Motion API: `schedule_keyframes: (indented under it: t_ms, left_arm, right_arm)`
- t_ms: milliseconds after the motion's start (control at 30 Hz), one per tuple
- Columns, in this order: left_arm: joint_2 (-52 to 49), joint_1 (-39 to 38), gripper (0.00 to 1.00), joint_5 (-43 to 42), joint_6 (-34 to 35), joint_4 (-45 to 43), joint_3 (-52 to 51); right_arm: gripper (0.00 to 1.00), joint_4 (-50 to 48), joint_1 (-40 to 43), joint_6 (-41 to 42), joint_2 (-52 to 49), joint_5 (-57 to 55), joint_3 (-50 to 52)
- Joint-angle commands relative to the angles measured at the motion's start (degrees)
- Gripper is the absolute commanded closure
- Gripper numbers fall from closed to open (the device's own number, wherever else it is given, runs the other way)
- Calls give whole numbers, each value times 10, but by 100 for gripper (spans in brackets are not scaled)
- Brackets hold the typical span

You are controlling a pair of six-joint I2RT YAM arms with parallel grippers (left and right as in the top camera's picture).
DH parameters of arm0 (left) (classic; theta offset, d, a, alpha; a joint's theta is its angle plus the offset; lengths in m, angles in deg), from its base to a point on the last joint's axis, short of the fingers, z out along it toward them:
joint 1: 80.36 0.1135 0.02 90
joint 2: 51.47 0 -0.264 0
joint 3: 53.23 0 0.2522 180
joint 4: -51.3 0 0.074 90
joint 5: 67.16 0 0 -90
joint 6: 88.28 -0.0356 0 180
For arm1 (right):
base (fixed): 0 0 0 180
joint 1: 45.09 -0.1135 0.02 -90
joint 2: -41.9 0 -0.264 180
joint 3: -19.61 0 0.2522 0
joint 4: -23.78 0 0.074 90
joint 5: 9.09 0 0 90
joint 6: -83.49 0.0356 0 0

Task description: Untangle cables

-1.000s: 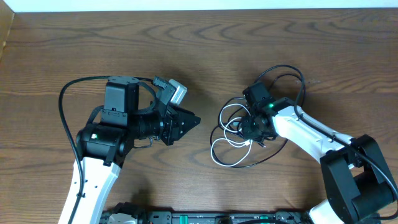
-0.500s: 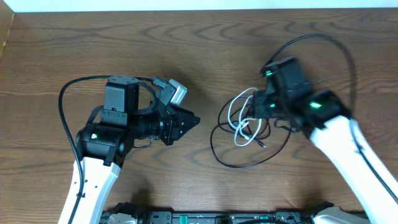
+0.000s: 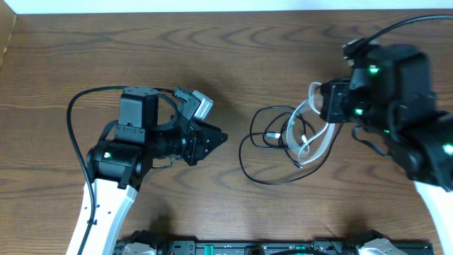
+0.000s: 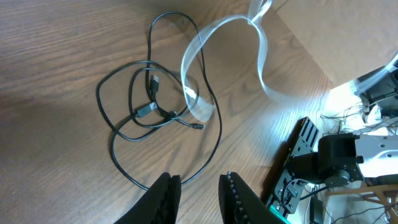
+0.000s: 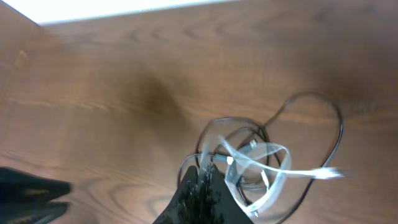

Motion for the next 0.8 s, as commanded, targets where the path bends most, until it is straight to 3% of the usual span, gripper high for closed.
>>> schedule_keyframes:
  t_ms: [0, 300, 600, 767]
  left_arm:
    - [3, -1, 74, 3, -10, 0, -4]
    - [3, -1, 74, 3, -10, 0, -4]
    - [3, -1, 74, 3, -7, 0, -4]
    - [-2, -1, 67, -14, -8, -9, -4]
  right_arm:
    - [99, 17, 10, -29, 11, -4, -50]
    - [99, 59, 18, -30, 11, -30, -61]
    - [99, 72, 26, -10, 12, -143, -81]
    - [99, 77, 28, -11, 12, -137, -101]
